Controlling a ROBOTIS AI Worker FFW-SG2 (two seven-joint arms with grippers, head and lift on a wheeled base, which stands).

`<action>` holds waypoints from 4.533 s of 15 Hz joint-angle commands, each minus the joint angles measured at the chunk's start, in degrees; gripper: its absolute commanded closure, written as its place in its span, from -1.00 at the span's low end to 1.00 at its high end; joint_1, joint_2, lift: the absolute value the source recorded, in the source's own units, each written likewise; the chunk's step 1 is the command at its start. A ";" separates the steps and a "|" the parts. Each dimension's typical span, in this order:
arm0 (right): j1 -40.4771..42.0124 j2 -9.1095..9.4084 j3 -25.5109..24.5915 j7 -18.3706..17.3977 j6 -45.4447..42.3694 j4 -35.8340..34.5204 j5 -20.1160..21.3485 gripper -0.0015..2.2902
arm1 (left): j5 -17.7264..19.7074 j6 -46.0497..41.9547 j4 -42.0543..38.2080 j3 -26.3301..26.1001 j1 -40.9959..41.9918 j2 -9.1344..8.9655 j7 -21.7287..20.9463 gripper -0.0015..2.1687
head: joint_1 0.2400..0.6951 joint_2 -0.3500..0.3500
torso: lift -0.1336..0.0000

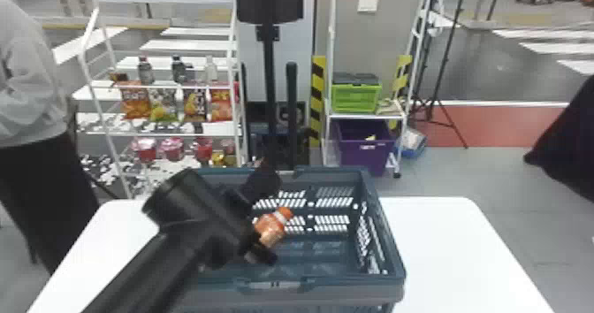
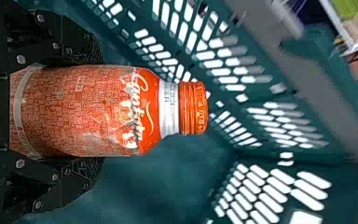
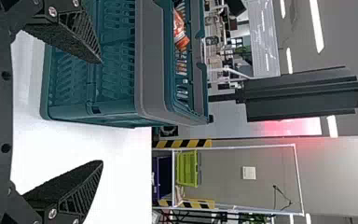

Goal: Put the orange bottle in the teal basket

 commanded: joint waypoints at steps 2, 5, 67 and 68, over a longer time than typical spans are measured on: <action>-0.45 0.26 0.00 0.00 -0.10 0.53 0.03 -0.89 | -7.47 -5.63 11.27 -1.19 -2.97 -4.15 -2.44 -0.50 | 0.14 0.00 | 1.00; -0.89 0.35 0.53 0.00 -0.10 0.62 0.21 -0.89 | -10.81 -8.80 16.54 -1.19 -3.59 -5.47 -3.41 -0.51 | 0.14 0.00 | 1.00; 0.95 -2.82 1.50 -0.09 0.60 -4.65 1.00 -0.89 | 17.40 -84.73 -41.91 32.03 81.76 -9.14 43.17 -0.89 | 0.14 0.00 | 1.00; 0.95 -2.64 1.41 -0.09 0.60 -4.74 1.00 -0.89 | 17.67 -84.73 -40.59 31.85 81.49 -9.14 43.17 -0.89 | 0.14 0.00 | 1.00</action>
